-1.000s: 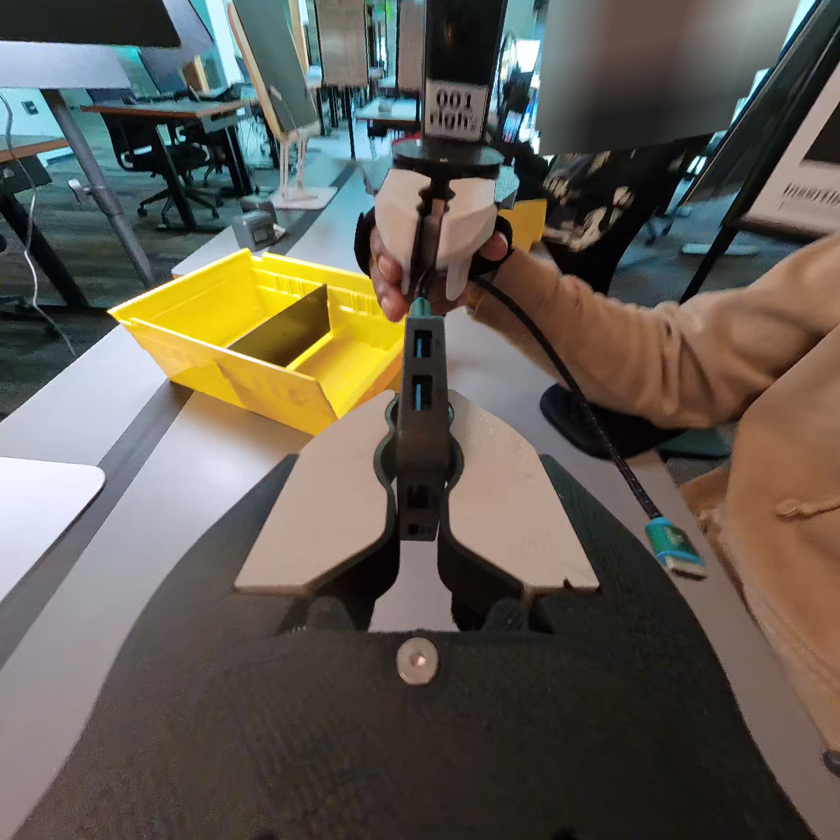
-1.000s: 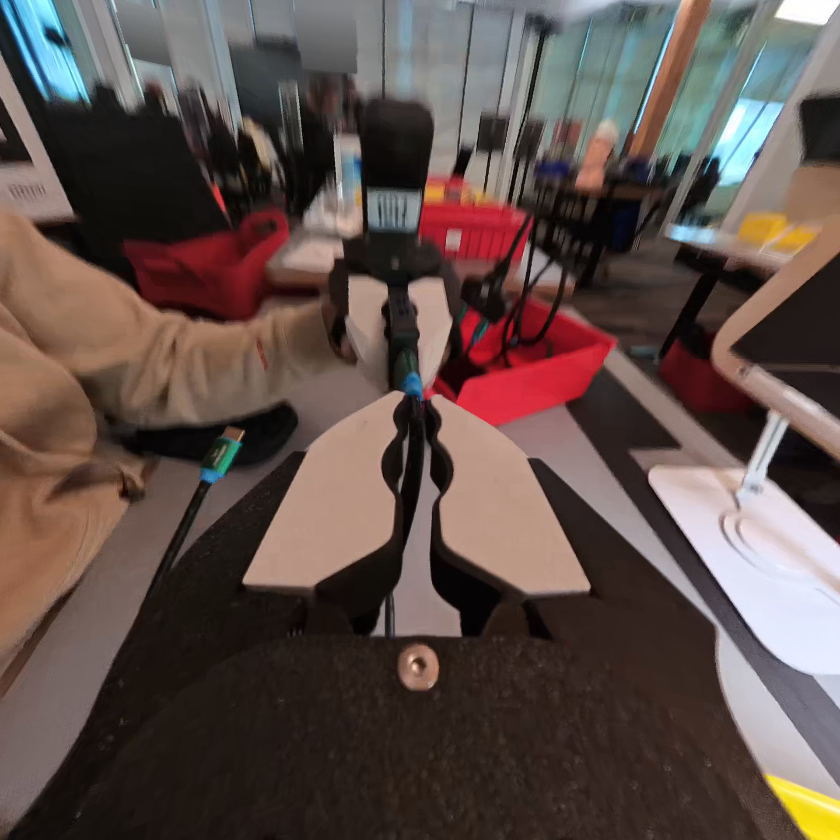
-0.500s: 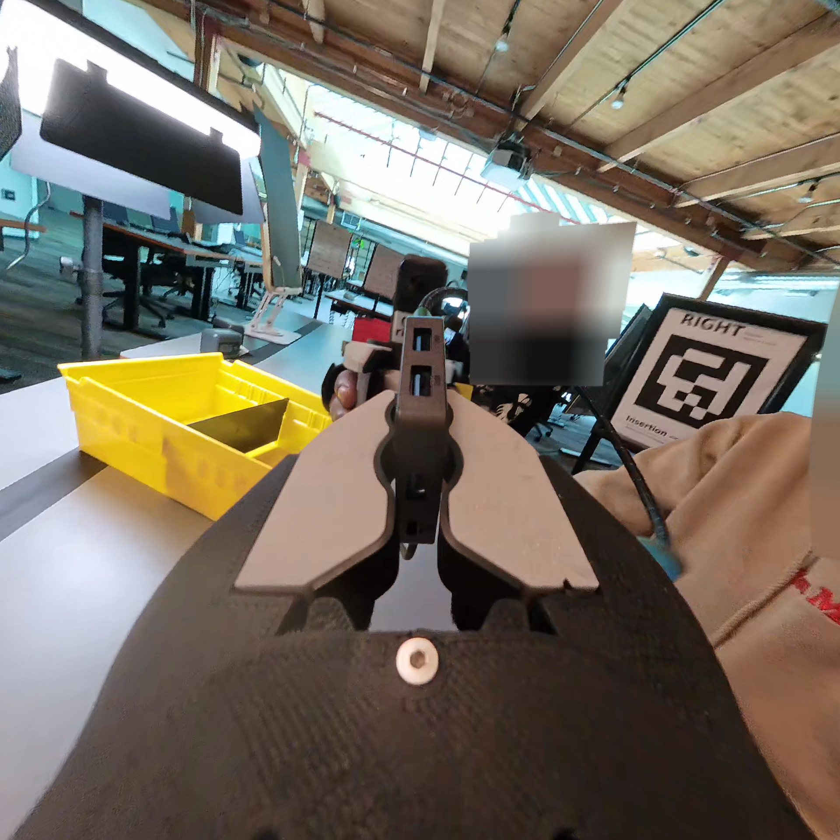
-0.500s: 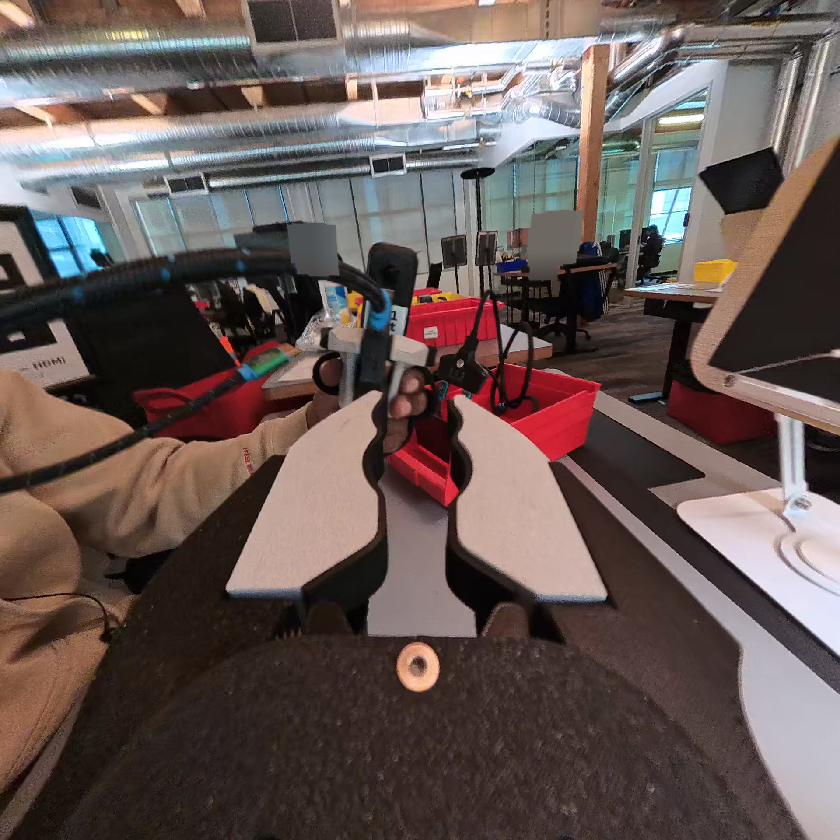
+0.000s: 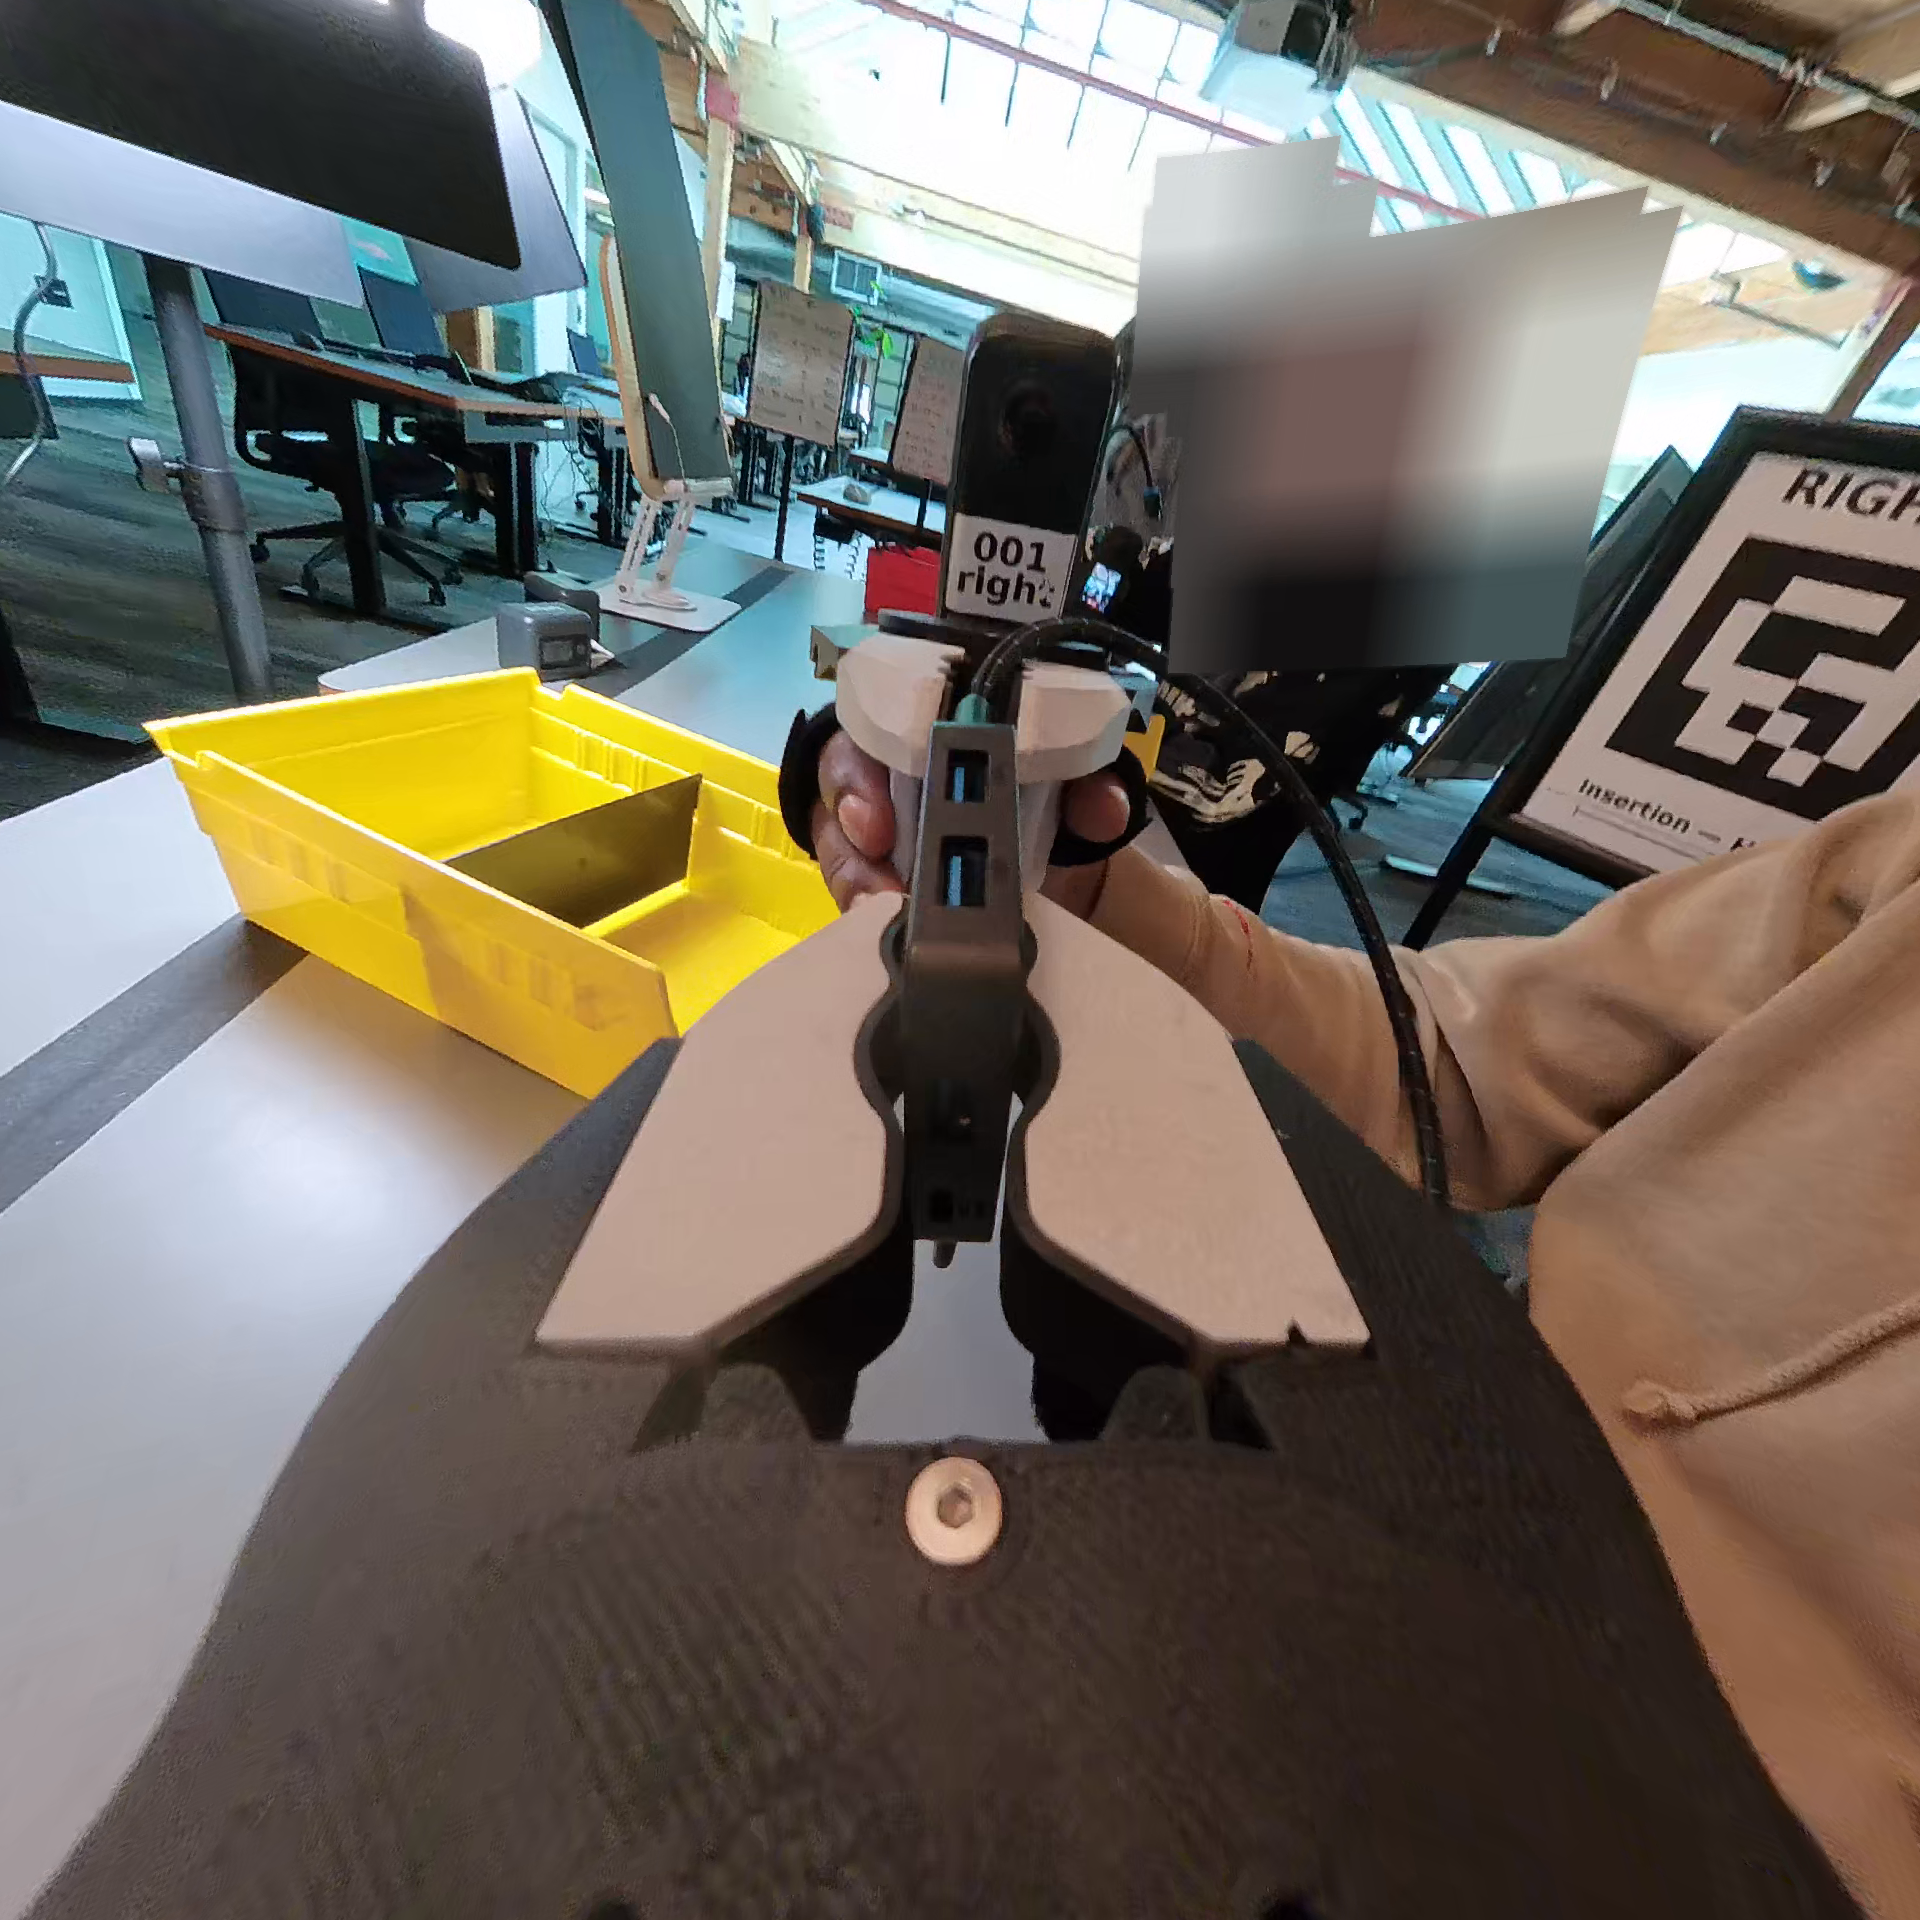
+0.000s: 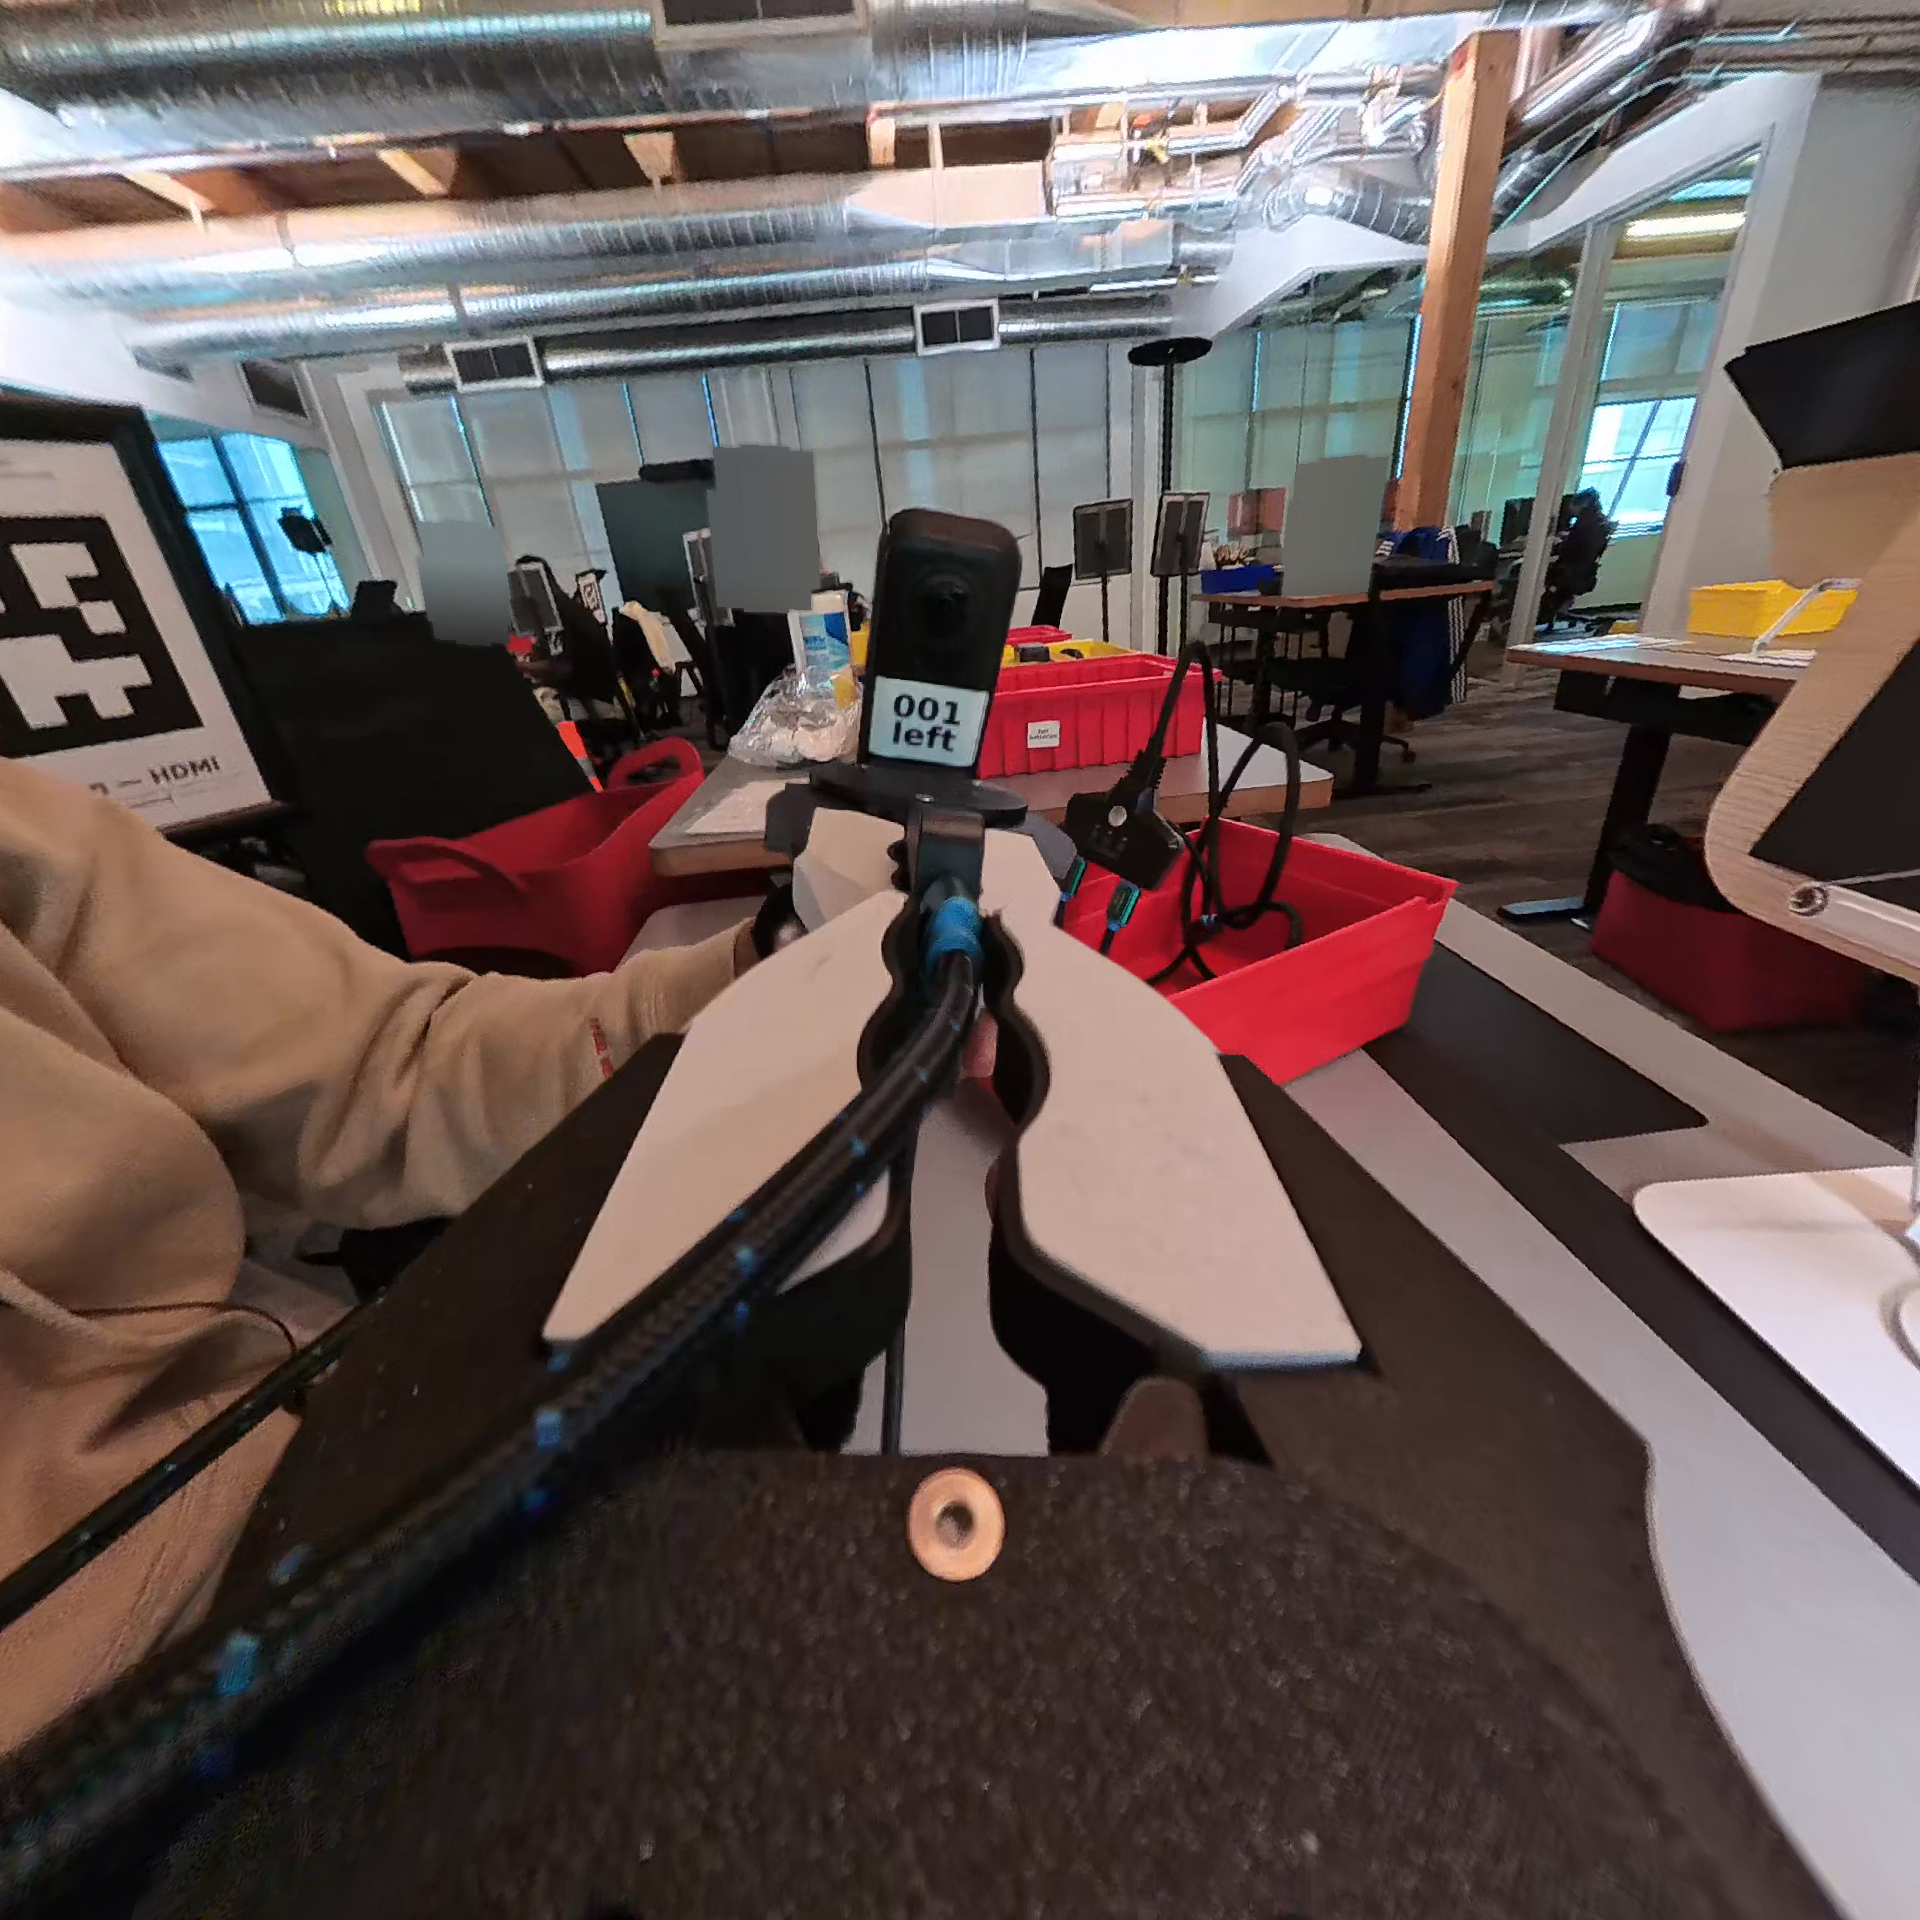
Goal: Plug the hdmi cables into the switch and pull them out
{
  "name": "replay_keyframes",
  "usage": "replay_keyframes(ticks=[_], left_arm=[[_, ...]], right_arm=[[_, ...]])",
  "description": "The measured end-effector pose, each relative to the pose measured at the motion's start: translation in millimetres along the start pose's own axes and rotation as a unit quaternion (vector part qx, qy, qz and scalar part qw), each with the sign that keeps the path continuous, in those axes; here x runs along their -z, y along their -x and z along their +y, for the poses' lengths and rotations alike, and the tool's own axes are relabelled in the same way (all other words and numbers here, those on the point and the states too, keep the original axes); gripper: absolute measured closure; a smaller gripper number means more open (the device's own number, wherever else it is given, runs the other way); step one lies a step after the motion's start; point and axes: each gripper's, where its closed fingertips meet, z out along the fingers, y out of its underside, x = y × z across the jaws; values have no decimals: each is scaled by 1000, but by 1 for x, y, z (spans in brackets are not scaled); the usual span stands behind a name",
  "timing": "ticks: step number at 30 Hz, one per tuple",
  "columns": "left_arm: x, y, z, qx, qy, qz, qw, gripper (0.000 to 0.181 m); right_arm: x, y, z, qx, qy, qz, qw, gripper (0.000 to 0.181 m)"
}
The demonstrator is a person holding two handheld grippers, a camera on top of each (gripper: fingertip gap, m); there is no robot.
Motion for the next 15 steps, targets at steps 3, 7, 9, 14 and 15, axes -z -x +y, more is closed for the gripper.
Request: replay_keyframes(ticks=[3,7,9,14,15], left_arm=[[1,-7,2,-23,30,6,999,167],[-5,-16,7,-46,64,12,997,167],[-9,-16,7,-45,64,11,997,166],[-14,-18,-2,-56,48,2,997,167],[-14,-18,-3,-55,45,1,997,167]], right_arm=[[3,7,1,24,17,-19,999,170],[11,17,6,48,53,-49,996,170],[16,17,7,53,63,-49,995,170],[22,18,0,64,54,-47,995,170],[22,18,-1,67,52,-44,995,170]])
